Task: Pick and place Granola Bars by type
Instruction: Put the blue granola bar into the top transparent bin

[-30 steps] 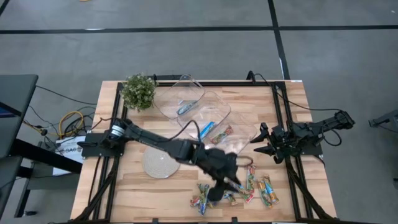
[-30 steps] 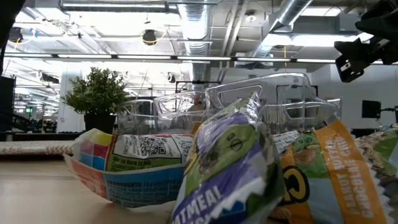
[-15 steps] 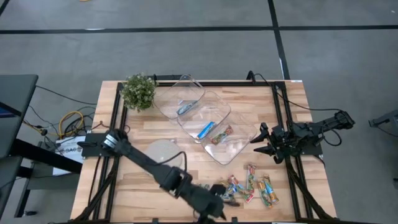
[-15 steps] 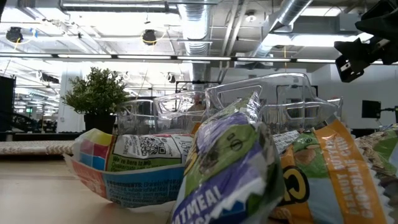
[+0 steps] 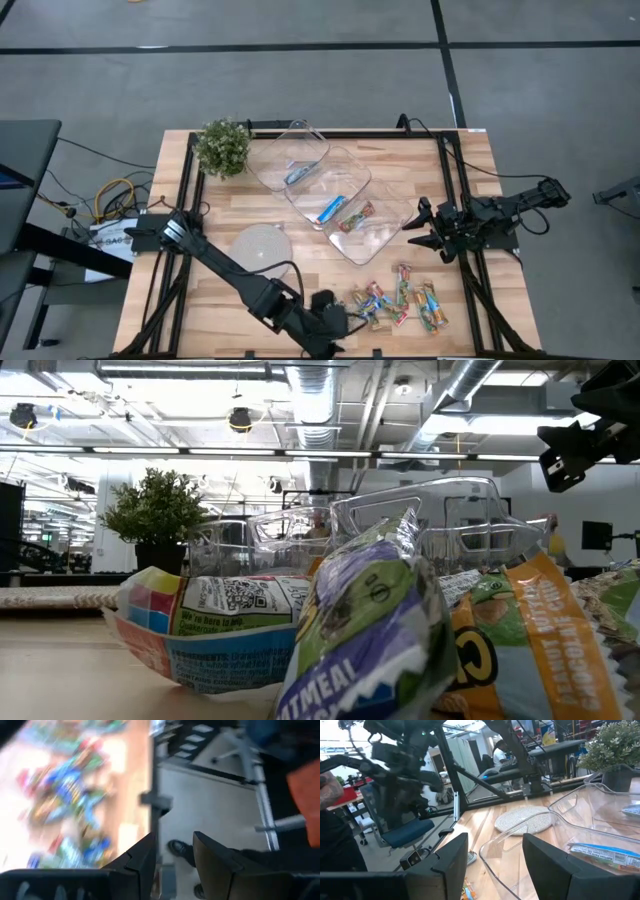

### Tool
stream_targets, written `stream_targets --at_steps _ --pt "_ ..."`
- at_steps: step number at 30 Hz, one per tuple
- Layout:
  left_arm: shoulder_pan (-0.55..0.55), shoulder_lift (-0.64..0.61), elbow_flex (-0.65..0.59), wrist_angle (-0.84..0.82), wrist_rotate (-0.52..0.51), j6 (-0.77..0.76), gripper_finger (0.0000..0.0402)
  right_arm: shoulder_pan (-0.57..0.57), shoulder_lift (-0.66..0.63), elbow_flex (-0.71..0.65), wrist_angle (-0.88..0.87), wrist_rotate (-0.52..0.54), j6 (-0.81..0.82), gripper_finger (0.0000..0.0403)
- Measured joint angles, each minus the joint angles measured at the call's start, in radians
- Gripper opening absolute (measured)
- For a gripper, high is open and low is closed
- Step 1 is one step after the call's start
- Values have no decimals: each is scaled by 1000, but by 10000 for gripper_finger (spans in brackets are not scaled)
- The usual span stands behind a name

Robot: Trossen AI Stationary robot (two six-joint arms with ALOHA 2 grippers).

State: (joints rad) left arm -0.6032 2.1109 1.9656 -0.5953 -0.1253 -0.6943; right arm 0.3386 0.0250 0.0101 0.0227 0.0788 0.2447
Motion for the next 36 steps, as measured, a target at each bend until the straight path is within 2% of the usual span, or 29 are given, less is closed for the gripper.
stream_targets --at_steps 3,9,19,31,36 --pt "-1 0 0 -96 -35 -149 121 0 0 0 0 0 0 184" --pt "-1 0 0 -260 -38 -416 121 0 0 0 0 0 0 184" --pt "-10 2 -85 -270 -39 -461 121 0 0 0 0 0 0 184" --pt "-8 5 -140 -256 -45 -664 121 0 0 0 0 0 0 184" --pt "14 45 -139 -184 -24 -706 121 0 1 0 3 1 0 184"
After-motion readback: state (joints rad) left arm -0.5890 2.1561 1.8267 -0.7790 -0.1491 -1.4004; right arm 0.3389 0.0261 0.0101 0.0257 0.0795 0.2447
